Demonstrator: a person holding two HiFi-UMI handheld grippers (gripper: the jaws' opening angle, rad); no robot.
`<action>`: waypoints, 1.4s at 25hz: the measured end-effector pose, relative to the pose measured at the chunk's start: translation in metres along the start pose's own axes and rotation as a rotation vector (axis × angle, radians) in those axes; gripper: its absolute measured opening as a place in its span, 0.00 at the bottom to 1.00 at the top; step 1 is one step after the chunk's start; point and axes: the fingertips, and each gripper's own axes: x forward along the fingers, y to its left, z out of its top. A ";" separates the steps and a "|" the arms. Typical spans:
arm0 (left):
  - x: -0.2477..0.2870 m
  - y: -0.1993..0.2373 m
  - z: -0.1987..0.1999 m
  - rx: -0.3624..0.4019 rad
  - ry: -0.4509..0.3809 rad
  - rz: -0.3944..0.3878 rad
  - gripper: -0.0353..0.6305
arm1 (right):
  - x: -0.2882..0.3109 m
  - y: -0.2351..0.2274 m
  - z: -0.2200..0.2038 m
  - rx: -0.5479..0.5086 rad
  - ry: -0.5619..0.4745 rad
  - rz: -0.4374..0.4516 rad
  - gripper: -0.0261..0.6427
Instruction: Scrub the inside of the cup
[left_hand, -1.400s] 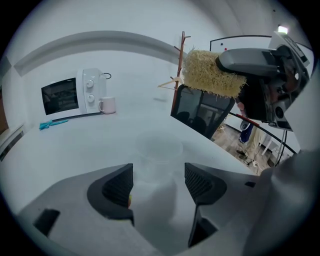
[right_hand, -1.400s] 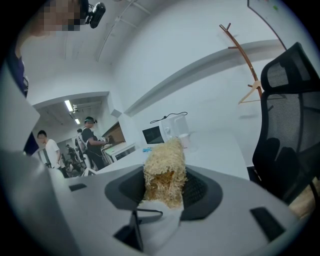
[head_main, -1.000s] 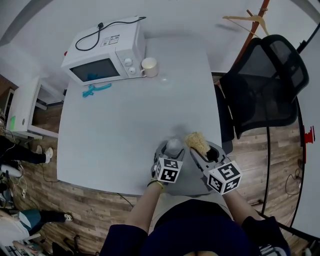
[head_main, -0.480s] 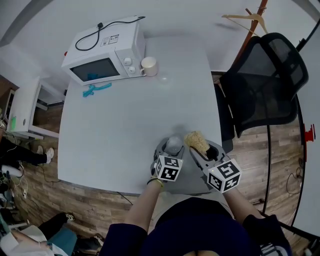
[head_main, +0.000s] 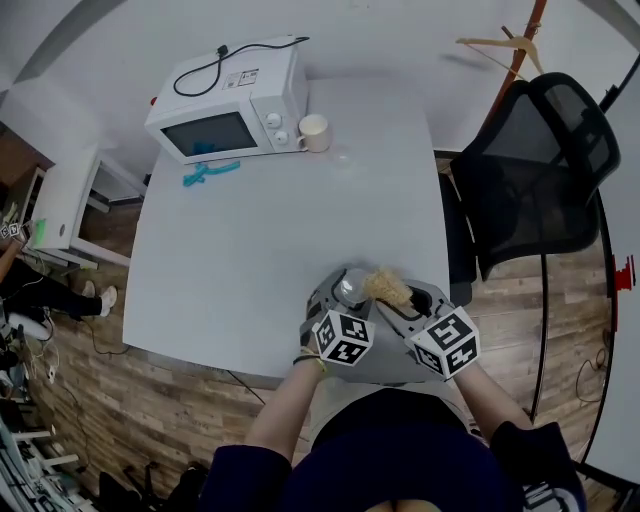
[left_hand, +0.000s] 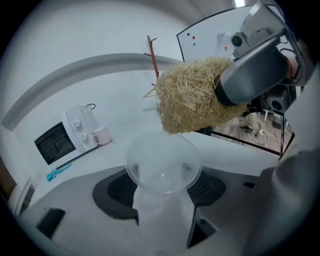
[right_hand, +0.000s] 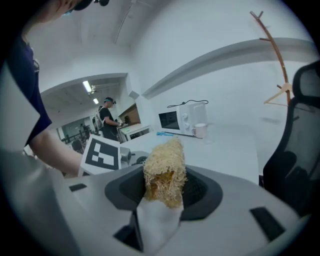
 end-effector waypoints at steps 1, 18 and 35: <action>-0.002 0.001 0.003 0.024 -0.001 0.008 0.50 | 0.001 0.003 0.001 -0.045 0.019 0.015 0.31; -0.030 0.002 0.027 0.342 0.028 0.120 0.49 | 0.011 0.034 0.003 -0.792 0.294 0.189 0.31; -0.035 -0.019 0.029 0.440 0.076 -0.003 0.48 | 0.007 0.037 -0.013 -1.846 0.300 0.239 0.31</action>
